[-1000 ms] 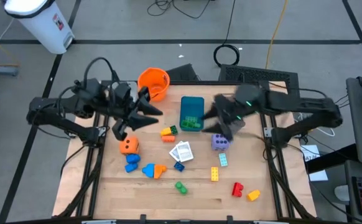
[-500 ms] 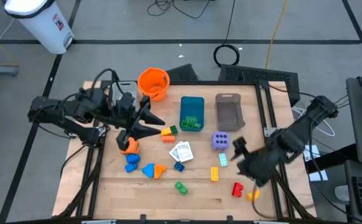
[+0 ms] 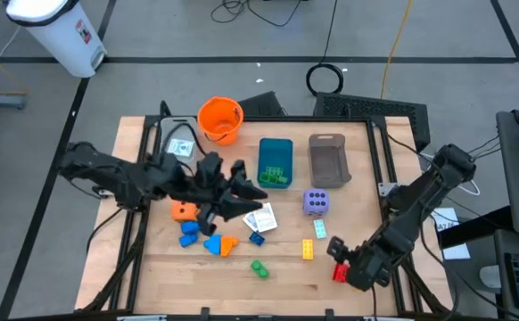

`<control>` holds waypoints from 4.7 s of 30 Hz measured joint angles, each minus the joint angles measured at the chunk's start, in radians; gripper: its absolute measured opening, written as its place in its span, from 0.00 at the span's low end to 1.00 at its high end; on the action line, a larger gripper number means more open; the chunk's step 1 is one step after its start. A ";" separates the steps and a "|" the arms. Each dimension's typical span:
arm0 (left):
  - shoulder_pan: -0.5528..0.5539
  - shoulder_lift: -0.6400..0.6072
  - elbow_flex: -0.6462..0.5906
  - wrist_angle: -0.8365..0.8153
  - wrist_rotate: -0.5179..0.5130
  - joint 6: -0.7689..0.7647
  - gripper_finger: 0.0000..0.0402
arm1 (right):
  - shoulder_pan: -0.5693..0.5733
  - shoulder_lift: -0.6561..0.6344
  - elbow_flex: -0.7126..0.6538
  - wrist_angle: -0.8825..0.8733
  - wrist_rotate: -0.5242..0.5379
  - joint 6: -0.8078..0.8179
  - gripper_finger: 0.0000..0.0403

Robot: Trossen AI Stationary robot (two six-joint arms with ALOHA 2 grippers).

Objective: Pick & Place Toys
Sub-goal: Put the red game piece into the blue bin

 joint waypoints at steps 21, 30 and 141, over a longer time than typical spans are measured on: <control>-0.111 0.109 0.000 0.193 -0.237 -0.064 0.33 | -0.008 0.025 -0.322 0.371 -0.039 -0.070 0.63; -0.116 0.109 0.000 0.194 -0.264 -0.084 0.32 | -0.059 0.025 -0.422 0.515 -0.037 -0.043 0.63; 0.232 0.279 0.653 -1.078 -0.409 0.807 0.78 | -1.040 -0.213 0.197 0.541 -0.146 0.323 0.48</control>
